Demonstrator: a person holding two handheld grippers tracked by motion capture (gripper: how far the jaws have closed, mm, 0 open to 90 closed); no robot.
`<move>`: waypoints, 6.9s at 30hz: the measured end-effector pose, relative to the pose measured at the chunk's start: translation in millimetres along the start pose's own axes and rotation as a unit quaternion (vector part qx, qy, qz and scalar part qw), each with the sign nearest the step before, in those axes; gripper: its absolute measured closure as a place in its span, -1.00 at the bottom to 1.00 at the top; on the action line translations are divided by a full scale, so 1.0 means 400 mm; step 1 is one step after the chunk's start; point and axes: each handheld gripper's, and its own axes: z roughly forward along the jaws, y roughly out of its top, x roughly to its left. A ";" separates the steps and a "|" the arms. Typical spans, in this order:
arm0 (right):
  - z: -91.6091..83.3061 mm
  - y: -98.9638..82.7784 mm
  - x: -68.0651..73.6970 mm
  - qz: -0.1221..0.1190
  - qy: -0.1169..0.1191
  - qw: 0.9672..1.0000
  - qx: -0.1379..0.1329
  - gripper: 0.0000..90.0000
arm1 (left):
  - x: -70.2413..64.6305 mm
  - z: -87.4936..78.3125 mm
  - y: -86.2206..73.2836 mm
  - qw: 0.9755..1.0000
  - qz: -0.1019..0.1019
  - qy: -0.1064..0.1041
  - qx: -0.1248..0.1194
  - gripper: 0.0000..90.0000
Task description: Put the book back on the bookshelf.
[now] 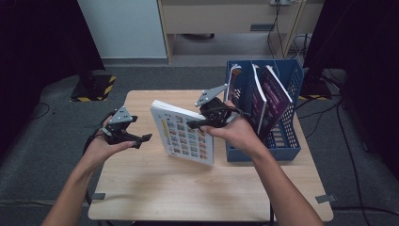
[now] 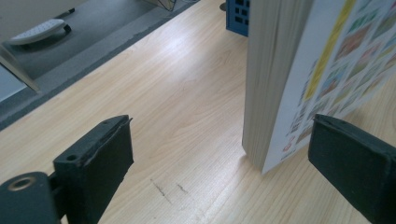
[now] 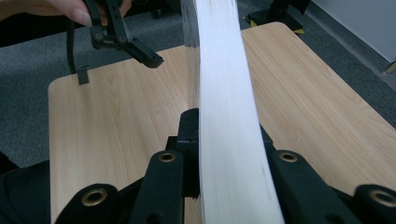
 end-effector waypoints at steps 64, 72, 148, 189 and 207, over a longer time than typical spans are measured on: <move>-0.129 -0.121 -0.003 0.007 0.018 1.000 -0.010 0.64 | -0.050 0.132 -0.200 0.998 -0.037 0.006 0.050 -0.89; -0.158 -0.143 0.008 0.011 0.012 1.000 -0.005 0.64 | -0.051 0.137 -0.211 0.997 -0.043 0.007 0.058 -0.89; -0.567 -0.418 -0.026 0.054 -0.048 0.996 -0.044 0.65 | -0.045 0.153 -0.249 0.995 -0.051 0.021 0.085 -0.88; -0.680 -0.500 -0.036 0.100 -0.108 0.988 -0.054 0.65 | -0.036 0.142 -0.247 0.995 -0.053 0.024 0.077 -0.88; -0.730 -0.488 -0.020 0.130 -0.151 0.979 -0.050 0.65 | -0.038 0.135 -0.243 0.996 -0.052 0.024 0.070 -0.87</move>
